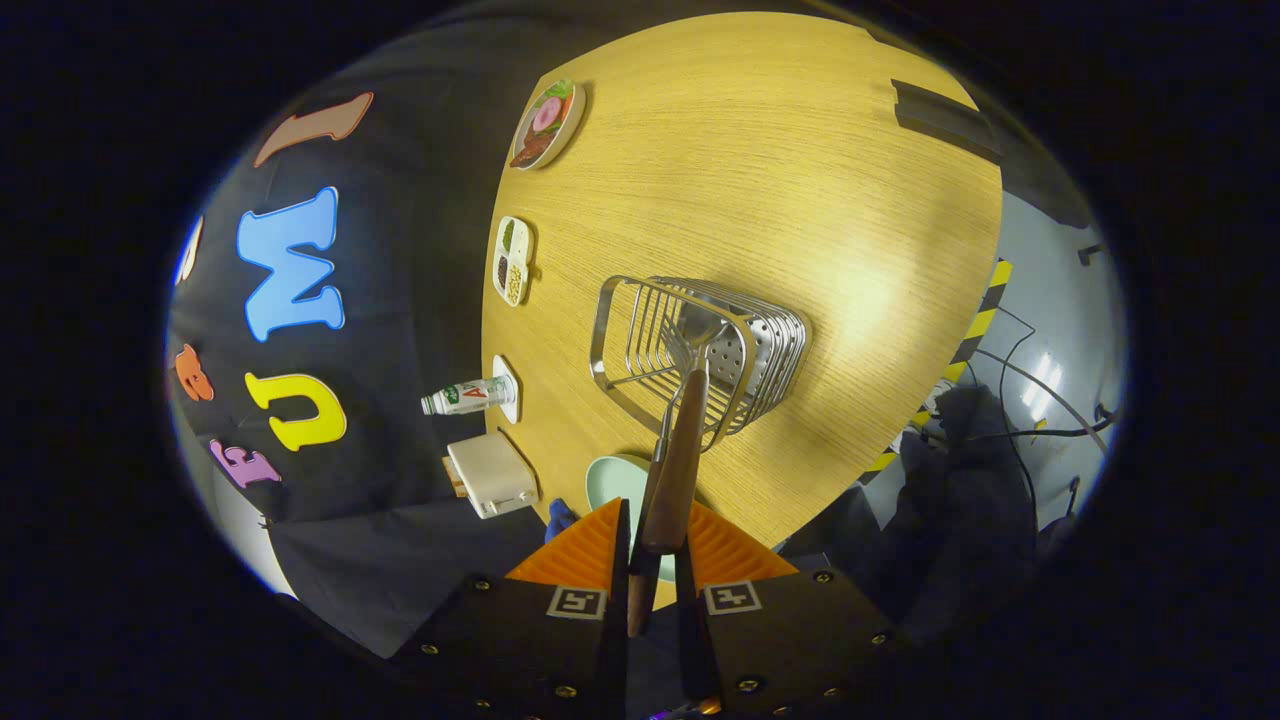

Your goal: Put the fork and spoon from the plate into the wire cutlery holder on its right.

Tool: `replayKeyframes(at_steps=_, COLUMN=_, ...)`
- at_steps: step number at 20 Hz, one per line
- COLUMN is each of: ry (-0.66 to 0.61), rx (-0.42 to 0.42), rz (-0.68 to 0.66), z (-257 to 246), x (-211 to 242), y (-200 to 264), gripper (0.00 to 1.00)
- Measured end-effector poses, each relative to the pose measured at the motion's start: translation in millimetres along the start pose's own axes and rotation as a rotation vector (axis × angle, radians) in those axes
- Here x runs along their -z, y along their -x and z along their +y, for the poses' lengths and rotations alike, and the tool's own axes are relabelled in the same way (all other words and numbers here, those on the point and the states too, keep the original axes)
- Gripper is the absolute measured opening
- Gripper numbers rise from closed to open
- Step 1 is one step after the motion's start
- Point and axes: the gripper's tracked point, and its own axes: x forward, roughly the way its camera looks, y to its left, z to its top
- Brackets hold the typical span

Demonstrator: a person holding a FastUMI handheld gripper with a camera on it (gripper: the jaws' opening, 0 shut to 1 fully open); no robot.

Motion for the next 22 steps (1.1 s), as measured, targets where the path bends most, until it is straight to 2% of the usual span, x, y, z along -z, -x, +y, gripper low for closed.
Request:
replayKeyframes(at_steps=1, ry=-0.001, rx=-0.001, rz=-0.01, z=0.8, x=-1.3, y=-0.4, gripper=0.27)
replayKeyframes(at_steps=3, ry=0.01, rx=0.0, rz=-0.026, z=1.7, x=-2.7, y=0.5, gripper=0.53)
replayKeyframes(at_steps=5, ry=0.018, rx=-0.001, rz=-0.042, z=0.9, x=-6.7, y=4.3, gripper=0.55)
replayKeyframes(at_steps=6, ry=0.019, rx=-0.004, rz=-0.045, z=1.8, x=-7.7, y=5.5, gripper=0.72)
replayKeyframes(at_steps=8, ry=0.023, rx=0.007, rz=-0.049, z=1.5, x=-5.3, y=3.6, gripper=0.83)
replayKeyframes(at_steps=9, ry=0.028, rx=0.015, rz=-0.052, z=0.0, x=-4.4, y=2.7, gripper=0.83)
replayKeyframes(at_steps=10, ry=0.035, rx=0.029, rz=-0.061, z=-3.2, x=-5.9, y=1.4, gripper=0.89)
replayKeyframes(at_steps=11, ry=0.043, rx=0.047, rz=-0.069, z=-7.6, x=-6.3, y=2.0, gripper=0.98)
replayKeyframes(at_steps=16, ry=0.143, rx=0.16, rz=-0.134, z=-22.6, x=-17.2, y=8.9, gripper=0.98)
replayKeyframes(at_steps=22, ry=0.36, rx=0.195, rz=-0.347, z=0.8, x=-53.7, y=27.6, gripper=0.98)
